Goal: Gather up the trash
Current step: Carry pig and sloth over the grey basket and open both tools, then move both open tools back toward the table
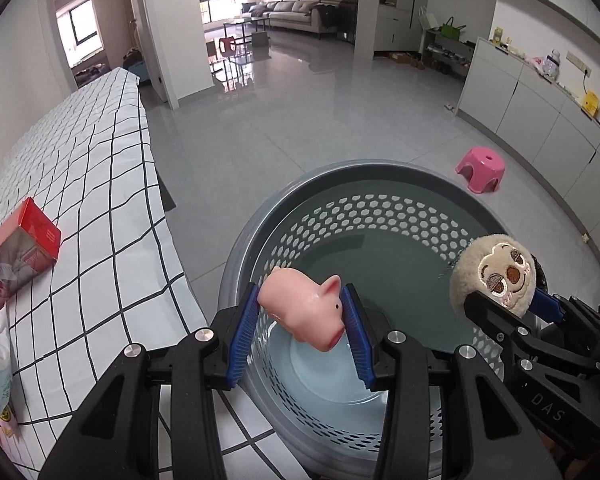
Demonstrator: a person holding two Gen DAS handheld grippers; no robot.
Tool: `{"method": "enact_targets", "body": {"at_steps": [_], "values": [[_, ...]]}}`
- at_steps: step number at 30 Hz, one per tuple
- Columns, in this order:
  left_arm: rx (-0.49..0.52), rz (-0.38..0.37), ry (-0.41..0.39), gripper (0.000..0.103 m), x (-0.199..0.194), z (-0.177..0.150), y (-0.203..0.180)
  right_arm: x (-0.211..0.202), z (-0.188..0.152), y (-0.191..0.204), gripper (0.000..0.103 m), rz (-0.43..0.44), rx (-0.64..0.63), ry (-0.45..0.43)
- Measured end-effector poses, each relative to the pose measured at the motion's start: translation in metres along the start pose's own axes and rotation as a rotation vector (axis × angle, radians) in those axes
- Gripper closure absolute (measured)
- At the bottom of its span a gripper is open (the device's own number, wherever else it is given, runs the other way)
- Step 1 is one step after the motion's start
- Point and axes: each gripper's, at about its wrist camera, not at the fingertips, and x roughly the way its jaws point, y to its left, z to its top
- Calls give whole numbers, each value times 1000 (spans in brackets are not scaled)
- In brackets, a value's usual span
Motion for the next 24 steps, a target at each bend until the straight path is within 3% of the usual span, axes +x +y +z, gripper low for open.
{"method": "enact_targets", "body": {"at_steps": [8, 10, 24], "values": [[3, 13, -42, 38, -10, 0, 0, -4, 1, -2, 41, -3, -2, -5], [2, 13, -45, 35, -12, 1, 0, -6, 1, -3, 34, -2, 2, -15], [-3, 19, -56, 32, -21, 0, 3, -17, -2, -4, 33, -4, 16, -38]]}}
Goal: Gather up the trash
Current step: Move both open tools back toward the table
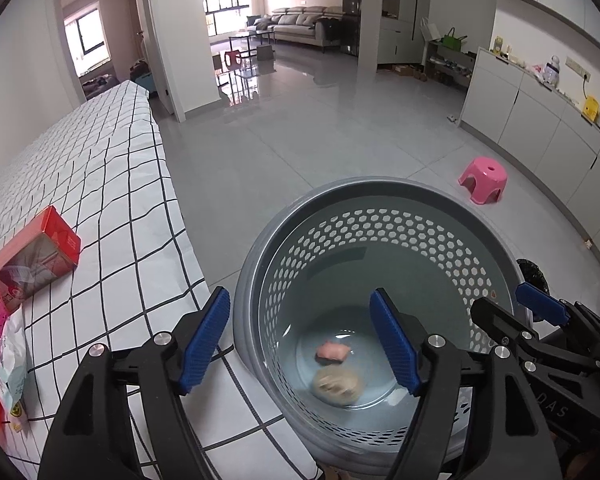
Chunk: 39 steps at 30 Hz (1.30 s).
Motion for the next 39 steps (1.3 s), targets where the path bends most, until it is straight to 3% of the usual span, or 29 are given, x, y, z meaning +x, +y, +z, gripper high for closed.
{"method": "enact_targets", "body": {"at_steps": [25, 39], "values": [[-41, 45, -88, 27, -61, -29, 23, -49, -25, 20, 33, 23, -18, -79], [-147, 154, -132, 24, -105, -72, 87, -46, -52, 92, 33, 136, -134, -55]]}}
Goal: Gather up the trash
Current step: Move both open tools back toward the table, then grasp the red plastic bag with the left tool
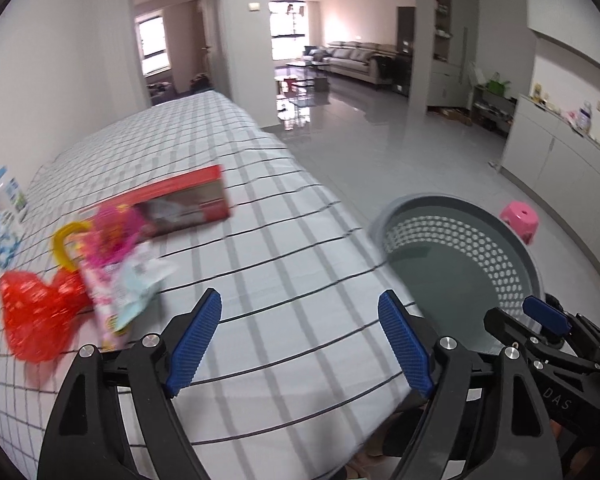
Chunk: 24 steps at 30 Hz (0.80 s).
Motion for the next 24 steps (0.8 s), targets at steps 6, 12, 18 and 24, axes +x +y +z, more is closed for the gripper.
{"method": "enact_targets", "body": {"at_steps": [6, 12, 18, 24], "values": [[-71, 76, -22, 24, -18, -7, 48, 10, 4, 40, 33, 69, -67, 9], [-148, 186, -78, 21, -48, -16, 103, 19, 6, 88, 33, 148, -167, 20], [-214, 295, -99, 21, -66, -24, 157, 29, 10, 131, 33, 206, -236, 22], [-263, 323, -113, 21, -76, -25, 202, 40, 14, 160, 33, 241, -276, 37]]}}
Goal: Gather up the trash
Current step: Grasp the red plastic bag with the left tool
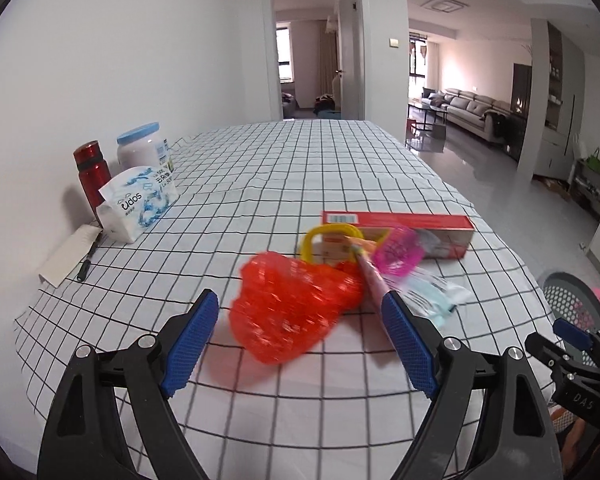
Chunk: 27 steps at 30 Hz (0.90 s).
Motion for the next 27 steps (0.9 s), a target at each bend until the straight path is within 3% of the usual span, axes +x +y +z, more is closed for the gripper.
{"method": "enact_targets", "body": {"at_steps": [14, 24, 26, 27], "values": [[12, -15, 39, 21, 56, 20, 22, 24, 21, 32, 33, -6, -65, 8], [-7, -70, 121, 21, 93, 5, 23, 48, 37, 51, 33, 16, -103, 30], [-9, -80, 122, 24, 95, 4, 22, 54, 39, 56, 33, 20, -117, 37], [-11, -94, 126, 30, 96, 3, 22, 57, 40, 58, 33, 22, -124, 40]]}}
